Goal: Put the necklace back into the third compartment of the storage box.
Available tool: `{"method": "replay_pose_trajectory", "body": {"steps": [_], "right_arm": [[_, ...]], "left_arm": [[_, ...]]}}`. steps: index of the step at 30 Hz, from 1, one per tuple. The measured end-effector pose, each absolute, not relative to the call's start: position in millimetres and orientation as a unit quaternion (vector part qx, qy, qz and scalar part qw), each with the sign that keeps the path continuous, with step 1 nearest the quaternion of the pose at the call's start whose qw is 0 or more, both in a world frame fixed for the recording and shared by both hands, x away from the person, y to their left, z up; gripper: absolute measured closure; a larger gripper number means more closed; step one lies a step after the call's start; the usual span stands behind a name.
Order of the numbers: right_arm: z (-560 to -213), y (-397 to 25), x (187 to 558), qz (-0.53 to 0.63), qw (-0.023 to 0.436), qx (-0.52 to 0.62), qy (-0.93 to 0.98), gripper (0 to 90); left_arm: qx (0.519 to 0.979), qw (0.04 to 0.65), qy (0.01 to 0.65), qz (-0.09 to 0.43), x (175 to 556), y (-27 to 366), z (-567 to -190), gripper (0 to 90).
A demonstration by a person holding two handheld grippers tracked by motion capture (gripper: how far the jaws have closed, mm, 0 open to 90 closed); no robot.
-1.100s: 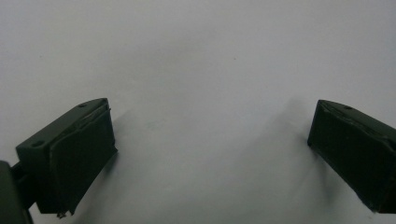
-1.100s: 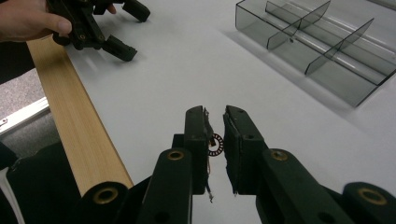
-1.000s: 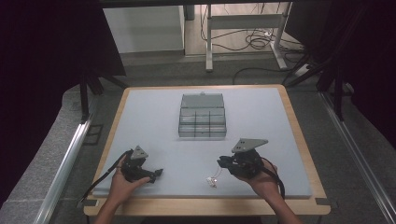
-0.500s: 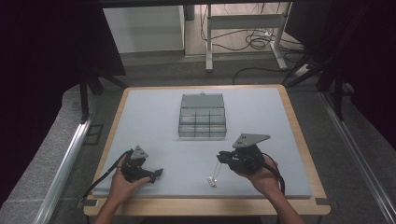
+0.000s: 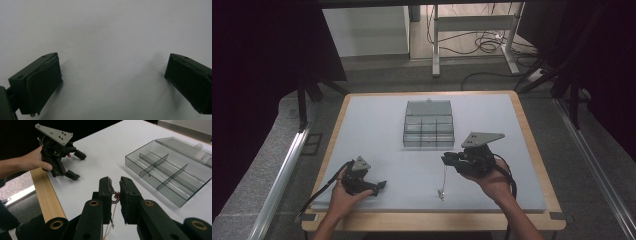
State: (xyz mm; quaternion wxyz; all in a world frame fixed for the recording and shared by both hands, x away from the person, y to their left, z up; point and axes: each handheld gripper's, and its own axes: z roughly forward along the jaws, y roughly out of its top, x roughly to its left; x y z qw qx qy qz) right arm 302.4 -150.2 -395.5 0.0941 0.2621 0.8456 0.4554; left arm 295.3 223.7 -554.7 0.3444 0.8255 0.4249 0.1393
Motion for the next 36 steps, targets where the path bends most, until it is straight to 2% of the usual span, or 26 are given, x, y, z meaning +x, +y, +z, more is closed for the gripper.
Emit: {"method": "replay_pose_trajectory", "body": {"steps": [36], "right_arm": [[-350.1,-150.7,318.9,0.48,0.125,0.267,0.826,78.1]], "left_arm": [[0.825,0.345,0.426,0.139,295.4,223.6,-554.8,0.2]]}}
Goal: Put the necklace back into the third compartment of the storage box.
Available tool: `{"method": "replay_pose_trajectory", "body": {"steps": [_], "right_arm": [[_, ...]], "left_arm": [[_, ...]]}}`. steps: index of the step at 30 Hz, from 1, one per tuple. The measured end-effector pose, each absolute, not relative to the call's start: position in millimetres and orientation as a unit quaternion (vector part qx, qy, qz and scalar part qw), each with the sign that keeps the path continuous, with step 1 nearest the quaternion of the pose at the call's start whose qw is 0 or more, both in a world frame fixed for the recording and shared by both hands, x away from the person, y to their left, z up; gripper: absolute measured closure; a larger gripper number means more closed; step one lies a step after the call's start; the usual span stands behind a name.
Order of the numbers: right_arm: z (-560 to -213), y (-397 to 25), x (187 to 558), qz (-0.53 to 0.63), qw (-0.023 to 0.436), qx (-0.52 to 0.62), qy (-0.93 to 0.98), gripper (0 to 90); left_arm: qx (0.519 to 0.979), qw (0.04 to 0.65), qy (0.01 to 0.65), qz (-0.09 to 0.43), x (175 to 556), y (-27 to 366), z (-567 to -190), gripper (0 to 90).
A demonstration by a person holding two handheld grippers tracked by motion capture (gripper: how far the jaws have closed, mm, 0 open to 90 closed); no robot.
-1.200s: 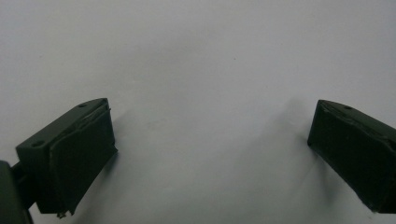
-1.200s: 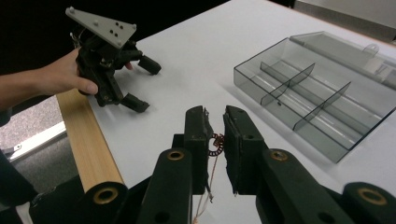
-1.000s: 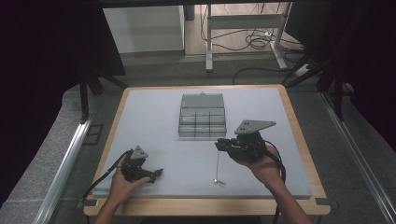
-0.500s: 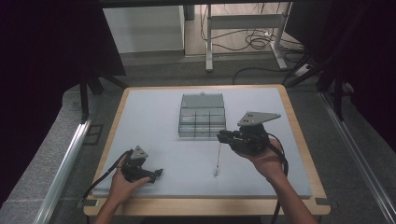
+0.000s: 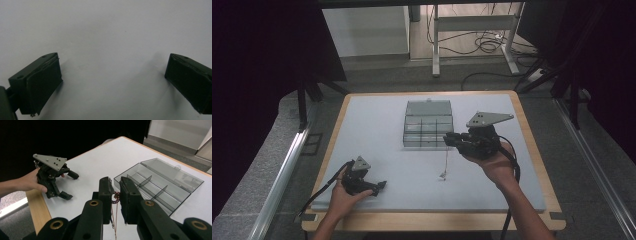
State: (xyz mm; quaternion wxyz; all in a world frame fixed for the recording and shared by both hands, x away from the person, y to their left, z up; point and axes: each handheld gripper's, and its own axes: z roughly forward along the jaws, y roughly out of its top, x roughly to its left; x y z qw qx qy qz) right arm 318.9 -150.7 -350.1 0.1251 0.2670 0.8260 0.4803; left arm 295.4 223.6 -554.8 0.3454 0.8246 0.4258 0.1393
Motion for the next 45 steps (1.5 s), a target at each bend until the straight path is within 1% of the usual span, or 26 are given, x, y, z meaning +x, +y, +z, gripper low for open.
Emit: {"method": "replay_pose_trajectory", "body": {"steps": [28,45], "right_arm": [[-333.2,-157.1,342.1,0.494,0.14,0.293,0.807,78.1],[-329.4,-157.2,356.6,0.484,0.151,0.309,0.805,78.1]], "left_arm": [[0.825,0.345,0.424,0.14,295.6,223.8,-554.8,0.2],[0.825,0.345,0.425,0.139,295.5,223.7,-554.8,0.2]]}}
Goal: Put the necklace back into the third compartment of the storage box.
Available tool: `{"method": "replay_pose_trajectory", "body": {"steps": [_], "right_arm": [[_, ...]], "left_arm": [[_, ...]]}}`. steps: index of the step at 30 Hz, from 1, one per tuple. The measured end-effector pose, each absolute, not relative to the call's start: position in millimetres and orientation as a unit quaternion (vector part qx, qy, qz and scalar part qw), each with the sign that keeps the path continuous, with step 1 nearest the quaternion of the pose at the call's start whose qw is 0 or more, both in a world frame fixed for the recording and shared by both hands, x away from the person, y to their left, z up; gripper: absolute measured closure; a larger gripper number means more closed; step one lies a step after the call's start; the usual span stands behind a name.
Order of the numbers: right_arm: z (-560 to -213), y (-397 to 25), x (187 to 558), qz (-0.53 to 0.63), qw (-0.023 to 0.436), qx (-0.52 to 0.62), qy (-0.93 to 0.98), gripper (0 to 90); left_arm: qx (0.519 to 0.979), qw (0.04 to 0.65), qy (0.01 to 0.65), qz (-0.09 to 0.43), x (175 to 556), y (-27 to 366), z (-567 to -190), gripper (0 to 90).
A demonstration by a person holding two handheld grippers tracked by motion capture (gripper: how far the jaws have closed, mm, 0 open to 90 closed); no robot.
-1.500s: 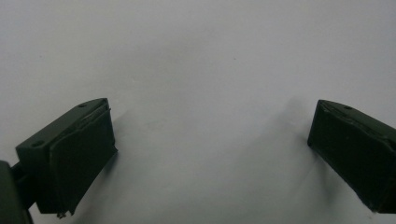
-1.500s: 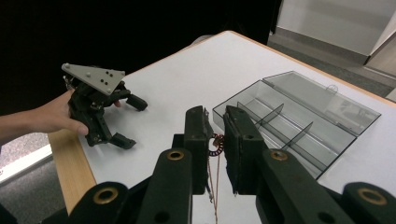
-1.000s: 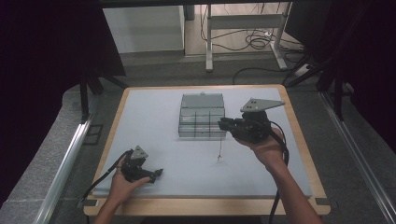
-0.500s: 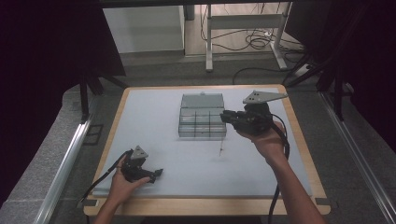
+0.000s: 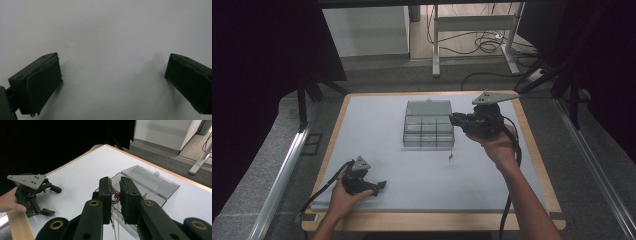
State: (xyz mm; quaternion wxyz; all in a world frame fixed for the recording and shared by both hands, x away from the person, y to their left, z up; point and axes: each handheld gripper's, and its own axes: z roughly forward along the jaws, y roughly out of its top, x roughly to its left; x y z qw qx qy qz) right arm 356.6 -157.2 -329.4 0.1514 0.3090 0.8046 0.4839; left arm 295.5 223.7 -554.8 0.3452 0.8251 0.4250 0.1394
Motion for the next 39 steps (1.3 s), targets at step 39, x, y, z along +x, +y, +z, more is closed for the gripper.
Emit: {"method": "replay_pose_trajectory", "body": {"steps": [39], "right_arm": [[-296.8,-147.0,377.9,0.506,0.166,0.323,0.782,78.1]], "left_arm": [[0.826,0.344,0.424,0.139,295.4,223.8,-554.7,0.1]]}}
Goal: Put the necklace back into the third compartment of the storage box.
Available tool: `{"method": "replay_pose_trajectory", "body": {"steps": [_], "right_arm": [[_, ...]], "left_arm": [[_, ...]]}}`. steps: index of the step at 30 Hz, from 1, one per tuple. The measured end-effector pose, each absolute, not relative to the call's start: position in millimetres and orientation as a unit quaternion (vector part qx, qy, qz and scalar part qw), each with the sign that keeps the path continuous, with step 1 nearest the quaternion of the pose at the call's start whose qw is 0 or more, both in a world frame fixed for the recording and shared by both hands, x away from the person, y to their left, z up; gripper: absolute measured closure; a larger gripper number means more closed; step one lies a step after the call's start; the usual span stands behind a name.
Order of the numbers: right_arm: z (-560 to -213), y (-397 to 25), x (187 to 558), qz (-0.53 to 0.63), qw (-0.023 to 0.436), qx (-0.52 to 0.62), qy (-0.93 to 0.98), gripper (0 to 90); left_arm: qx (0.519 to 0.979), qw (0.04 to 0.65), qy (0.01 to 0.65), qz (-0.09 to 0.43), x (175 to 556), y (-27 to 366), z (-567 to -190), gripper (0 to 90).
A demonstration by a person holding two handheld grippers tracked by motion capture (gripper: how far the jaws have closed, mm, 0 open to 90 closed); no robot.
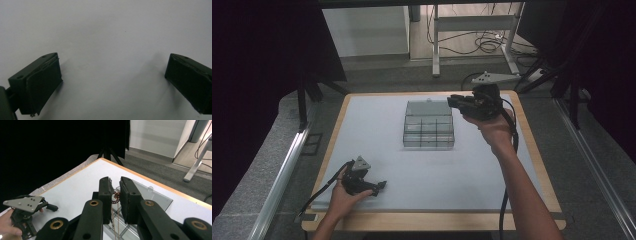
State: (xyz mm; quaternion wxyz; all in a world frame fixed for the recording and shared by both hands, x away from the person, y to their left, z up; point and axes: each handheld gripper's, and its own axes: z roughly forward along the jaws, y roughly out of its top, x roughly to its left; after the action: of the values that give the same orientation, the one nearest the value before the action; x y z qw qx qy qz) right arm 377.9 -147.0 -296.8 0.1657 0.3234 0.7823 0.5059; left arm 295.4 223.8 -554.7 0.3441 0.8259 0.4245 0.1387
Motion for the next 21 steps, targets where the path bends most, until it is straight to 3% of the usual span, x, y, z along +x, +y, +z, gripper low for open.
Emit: {"method": "replay_pose_trajectory", "body": {"steps": [21], "right_arm": [[-285.9,-135.3,403.5,0.507,0.17,0.343,0.772,78.1]], "left_arm": [[0.826,0.344,0.425,0.139,295.3,223.8,-554.8,0.2]]}}
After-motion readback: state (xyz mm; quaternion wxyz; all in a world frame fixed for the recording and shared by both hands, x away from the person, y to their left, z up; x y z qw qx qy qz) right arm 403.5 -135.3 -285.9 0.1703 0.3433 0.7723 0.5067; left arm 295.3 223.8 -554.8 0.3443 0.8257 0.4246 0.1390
